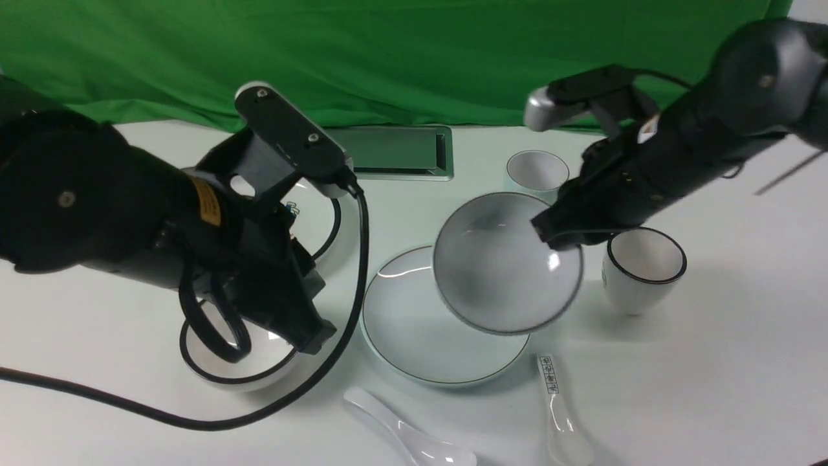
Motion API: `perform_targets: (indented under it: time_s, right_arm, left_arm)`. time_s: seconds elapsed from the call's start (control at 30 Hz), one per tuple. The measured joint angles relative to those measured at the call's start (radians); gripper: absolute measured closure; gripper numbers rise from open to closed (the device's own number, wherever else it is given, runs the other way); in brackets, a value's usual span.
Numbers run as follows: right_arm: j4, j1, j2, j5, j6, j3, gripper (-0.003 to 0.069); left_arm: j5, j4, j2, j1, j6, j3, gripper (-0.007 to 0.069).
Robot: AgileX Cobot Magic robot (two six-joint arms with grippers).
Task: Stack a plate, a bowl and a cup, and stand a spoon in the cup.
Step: Use the right arm to put the blue rice bowl into the blue large plate in the middle, then use the right arm to grab a blue teacup
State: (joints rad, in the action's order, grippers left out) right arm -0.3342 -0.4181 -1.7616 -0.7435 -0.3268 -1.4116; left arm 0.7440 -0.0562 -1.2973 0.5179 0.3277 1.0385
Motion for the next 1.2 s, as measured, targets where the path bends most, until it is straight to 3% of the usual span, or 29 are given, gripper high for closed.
perform_targets:
  time_s: [0.2, 0.5, 0.6, 0.7, 0.77, 0.8, 0.87, 1.0, 1.2]
  right_arm:
    - [0.0, -0.031, -0.201, 0.006, 0.022, -0.147, 0.059]
    - [-0.008, -0.046, -0.291, -0.005, 0.035, -0.176, 0.057]
    - [-0.006, -0.047, -0.294, -0.006, 0.038, -0.177, 0.0501]
    - [0.003, -0.047, -0.295, -0.034, 0.039, -0.192, 0.0386]
    - [0.031, -0.047, -0.294, -0.1, 0.033, -0.253, 0.0251]
    - [0.035, -0.047, -0.294, -0.107, 0.033, -0.259, 0.0251]
    - [0.111, -0.047, -0.289, -0.2, 0.015, -0.369, 0.0175]
    - [0.255, -0.036, -0.28, -0.253, 0.057, -0.545, 0.0145]
    - [0.302, 0.053, -0.286, -0.169, 0.159, -0.635, 0.0139]
  left_arm:
    - [0.008, 0.0, 0.0, 0.0, 0.0, 0.0, 0.0653]
    - [0.008, 0.0, 0.0, 0.0, 0.0, 0.0, 0.0653]
    - [0.008, 0.0, 0.0, 0.0, 0.0, 0.0, 0.0653]
    - [0.008, 0.0, 0.0, 0.0, 0.0, 0.0, 0.0653]
    - [0.008, 0.003, 0.0, 0.0, 0.0, 0.0, 0.0653]
    - [0.007, 0.003, 0.0, 0.0, 0.0, 0.0, 0.0653]
    - [-0.002, 0.01, 0.0, 0.0, 0.0, 0.0, 0.0653]
    - [-0.027, 0.016, 0.0, 0.0, 0.0, 0.0, 0.0653]
    - [-0.07, 0.032, 0.0, 0.0, 0.0, 0.0, 0.0653]
